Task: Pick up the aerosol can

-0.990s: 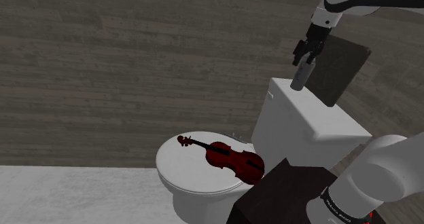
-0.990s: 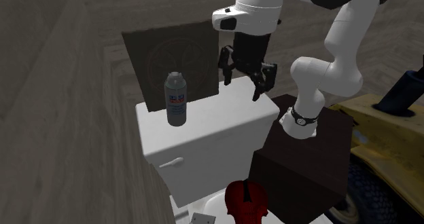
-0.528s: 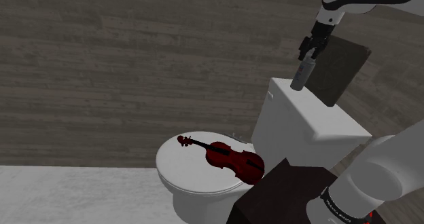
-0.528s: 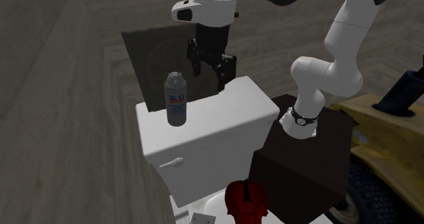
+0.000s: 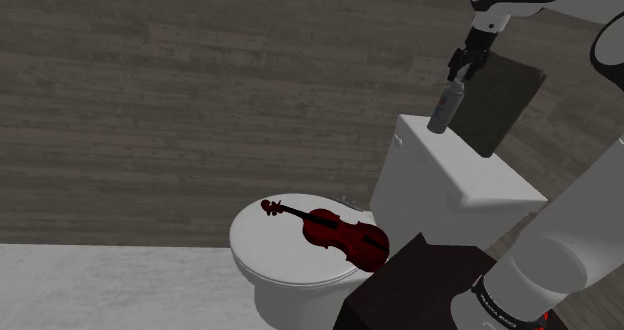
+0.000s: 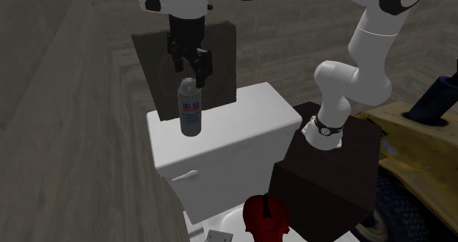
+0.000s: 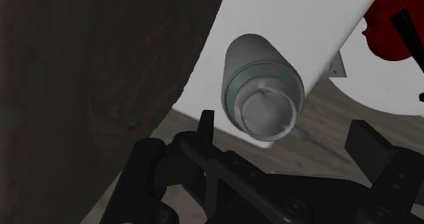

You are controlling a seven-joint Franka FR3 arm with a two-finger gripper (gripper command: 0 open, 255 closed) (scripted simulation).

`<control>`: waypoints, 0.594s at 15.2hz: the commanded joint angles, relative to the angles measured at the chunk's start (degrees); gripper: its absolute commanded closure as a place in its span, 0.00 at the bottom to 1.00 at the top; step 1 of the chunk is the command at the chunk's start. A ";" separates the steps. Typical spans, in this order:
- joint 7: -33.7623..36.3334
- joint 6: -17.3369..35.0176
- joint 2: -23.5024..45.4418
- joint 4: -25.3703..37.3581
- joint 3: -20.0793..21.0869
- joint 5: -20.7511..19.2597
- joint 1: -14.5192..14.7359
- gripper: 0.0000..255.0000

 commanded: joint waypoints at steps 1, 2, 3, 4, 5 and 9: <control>-0.94 0.45 1.32 0.82 -0.52 0.67 -0.43 0.00; -0.87 1.27 1.13 -0.15 -0.48 0.55 -0.41 0.00; -0.80 2.07 0.97 -1.10 -0.46 0.46 -0.39 0.00; -0.76 2.86 0.85 -1.99 -0.44 0.39 -0.37 0.00; -0.71 3.66 0.72 -2.89 -0.42 0.32 -0.36 0.00; -0.60 5.69 0.48 -5.13 -0.39 0.18 -0.33 0.00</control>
